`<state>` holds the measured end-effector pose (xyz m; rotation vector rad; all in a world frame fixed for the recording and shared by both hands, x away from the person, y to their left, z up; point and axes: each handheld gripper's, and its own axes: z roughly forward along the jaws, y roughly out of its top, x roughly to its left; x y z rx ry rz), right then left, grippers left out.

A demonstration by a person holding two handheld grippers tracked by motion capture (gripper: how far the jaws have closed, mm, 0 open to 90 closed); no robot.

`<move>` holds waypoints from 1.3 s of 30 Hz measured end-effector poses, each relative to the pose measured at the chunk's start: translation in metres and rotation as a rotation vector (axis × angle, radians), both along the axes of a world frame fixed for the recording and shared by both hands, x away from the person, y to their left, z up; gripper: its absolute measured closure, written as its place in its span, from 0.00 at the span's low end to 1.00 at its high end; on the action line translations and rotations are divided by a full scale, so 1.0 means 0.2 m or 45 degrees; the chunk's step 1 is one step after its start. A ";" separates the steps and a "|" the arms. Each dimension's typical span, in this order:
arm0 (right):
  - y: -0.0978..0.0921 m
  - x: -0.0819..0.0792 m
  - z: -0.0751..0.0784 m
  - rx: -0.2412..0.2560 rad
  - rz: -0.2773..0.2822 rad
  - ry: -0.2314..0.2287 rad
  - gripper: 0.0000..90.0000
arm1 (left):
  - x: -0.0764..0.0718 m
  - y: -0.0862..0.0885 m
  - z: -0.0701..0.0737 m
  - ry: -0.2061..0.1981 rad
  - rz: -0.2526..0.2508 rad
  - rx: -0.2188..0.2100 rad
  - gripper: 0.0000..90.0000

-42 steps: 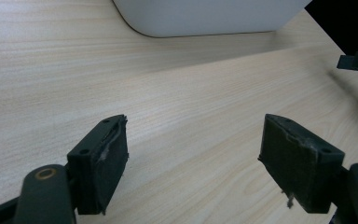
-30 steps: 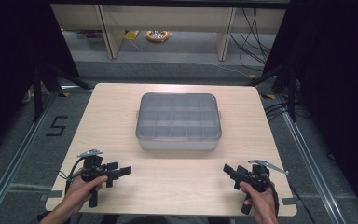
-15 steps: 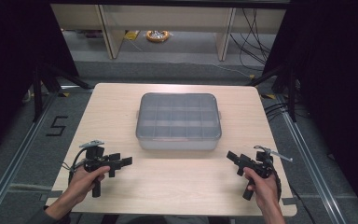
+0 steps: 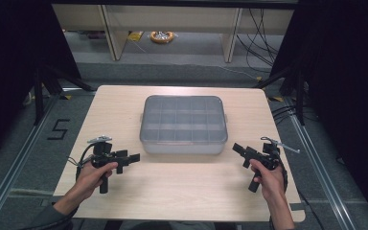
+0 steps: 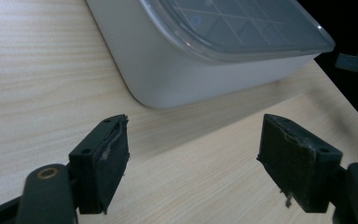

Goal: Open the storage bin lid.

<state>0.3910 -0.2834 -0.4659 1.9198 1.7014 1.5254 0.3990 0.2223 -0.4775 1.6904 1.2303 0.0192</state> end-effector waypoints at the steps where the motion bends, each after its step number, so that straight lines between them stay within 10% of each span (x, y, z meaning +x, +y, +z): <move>1: 0.00 0.00 0.00 0.000 0.000 0.000 0.31 | 0.00 0.00 0.00 0.000 0.000 0.000 0.25; 32: 0.02 0.26 0.08 0.064 -0.036 -0.051 0.26 | 0.31 -0.04 0.15 -0.059 0.118 -0.021 0.17; 39: 0.07 0.33 0.06 0.111 -0.019 0.028 0.31 | 0.42 -0.06 0.17 -0.029 0.135 -0.015 0.17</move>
